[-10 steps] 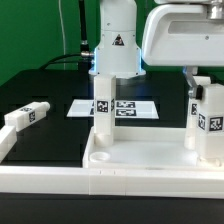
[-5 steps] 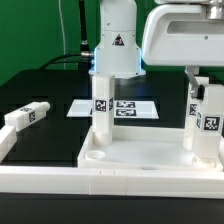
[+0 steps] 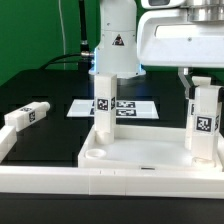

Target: Assemble desk

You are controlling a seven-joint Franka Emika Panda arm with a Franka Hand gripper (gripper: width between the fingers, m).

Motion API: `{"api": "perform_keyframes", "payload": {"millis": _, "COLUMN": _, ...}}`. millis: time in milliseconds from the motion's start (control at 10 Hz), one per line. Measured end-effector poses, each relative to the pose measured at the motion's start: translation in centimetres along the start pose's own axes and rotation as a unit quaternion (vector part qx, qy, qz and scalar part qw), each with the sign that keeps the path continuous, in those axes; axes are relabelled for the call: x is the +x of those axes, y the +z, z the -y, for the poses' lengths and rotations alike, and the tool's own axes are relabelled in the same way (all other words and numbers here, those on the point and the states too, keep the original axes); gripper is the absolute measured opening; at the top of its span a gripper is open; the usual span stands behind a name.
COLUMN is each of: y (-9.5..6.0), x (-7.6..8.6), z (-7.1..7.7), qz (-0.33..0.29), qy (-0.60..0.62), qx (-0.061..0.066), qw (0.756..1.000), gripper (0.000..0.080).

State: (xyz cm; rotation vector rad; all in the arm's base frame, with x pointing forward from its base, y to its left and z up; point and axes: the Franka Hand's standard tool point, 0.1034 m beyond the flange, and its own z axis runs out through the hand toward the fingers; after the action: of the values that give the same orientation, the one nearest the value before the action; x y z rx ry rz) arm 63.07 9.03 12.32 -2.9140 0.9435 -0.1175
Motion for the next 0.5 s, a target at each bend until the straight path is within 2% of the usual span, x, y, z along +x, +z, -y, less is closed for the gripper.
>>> {"api": "perform_keyframes", "payload": {"millis": 500, "y": 0.05, "x": -0.05, "z": 0.03, "qz": 0.001, "qy": 0.173, "qx": 0.0, "qw": 0.985, "gripper": 0.029}}
